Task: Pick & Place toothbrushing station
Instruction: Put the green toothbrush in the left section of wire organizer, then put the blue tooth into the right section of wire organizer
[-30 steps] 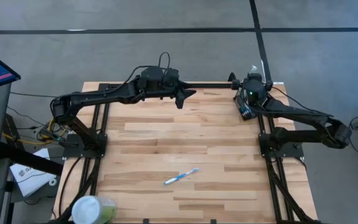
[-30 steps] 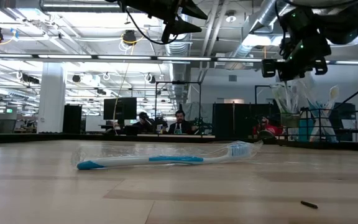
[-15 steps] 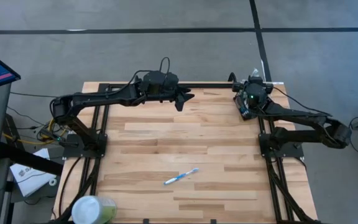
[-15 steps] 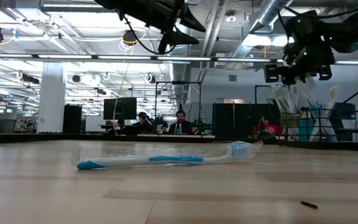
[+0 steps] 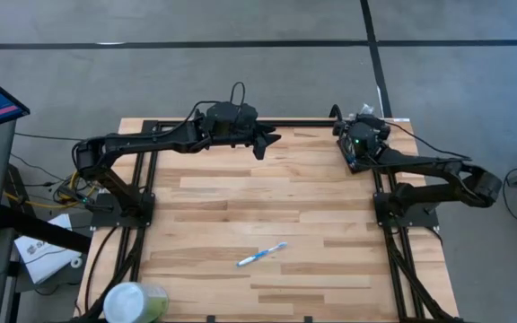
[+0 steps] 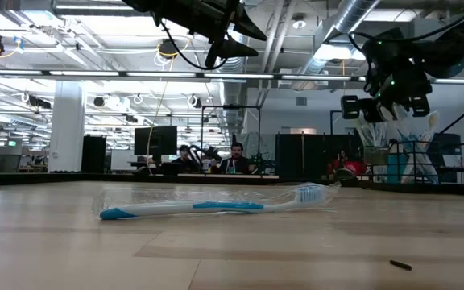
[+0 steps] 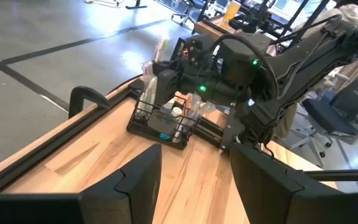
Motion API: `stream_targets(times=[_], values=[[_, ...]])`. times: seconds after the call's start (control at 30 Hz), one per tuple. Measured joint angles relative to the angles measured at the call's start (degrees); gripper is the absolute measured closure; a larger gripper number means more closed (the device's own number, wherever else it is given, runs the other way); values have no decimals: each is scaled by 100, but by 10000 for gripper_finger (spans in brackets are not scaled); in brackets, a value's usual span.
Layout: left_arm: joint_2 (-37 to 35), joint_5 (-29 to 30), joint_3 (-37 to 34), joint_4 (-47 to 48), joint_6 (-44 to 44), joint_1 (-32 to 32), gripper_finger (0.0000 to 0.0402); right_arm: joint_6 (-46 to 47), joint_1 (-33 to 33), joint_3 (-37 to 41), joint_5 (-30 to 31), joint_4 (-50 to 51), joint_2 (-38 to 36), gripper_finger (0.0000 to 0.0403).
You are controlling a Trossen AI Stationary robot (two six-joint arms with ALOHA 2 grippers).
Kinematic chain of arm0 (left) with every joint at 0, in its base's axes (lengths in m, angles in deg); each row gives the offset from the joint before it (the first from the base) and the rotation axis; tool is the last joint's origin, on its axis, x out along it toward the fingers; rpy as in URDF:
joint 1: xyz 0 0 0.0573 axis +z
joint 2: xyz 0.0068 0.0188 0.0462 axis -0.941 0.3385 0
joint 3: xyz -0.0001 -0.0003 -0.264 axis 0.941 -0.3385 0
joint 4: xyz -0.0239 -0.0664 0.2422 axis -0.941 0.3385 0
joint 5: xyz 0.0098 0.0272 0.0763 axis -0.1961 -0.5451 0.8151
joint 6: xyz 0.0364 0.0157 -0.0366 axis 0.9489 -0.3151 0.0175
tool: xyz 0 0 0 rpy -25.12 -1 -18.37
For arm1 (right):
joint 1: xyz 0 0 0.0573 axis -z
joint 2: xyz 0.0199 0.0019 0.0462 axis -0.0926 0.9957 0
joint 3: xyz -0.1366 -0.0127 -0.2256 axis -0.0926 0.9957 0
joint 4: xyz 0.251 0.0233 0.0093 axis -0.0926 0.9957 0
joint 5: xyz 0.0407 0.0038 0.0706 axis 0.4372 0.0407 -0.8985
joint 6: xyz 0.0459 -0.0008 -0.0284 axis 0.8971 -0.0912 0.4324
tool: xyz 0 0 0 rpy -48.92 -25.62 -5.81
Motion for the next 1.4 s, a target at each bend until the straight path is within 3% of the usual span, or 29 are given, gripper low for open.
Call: stream_targets(times=[0.23, 0.8, 1.13, 1.4], values=[[-1, 0, 0, -1, -7, 0, 215, -101, 11, 0, -1, -12, -13, 367], [-1, -2, 0, -35, -15, 0, 215, -203, -2, -71, -153, 9, -29, 257], [0, -2, 0, -44, -15, 0, 215, -814, -7, -299, -154, -14, -736, 214], [-1, -2, 0, -95, -22, 0, 215, -967, -7, -299, -157, -48, -1412, 212]])
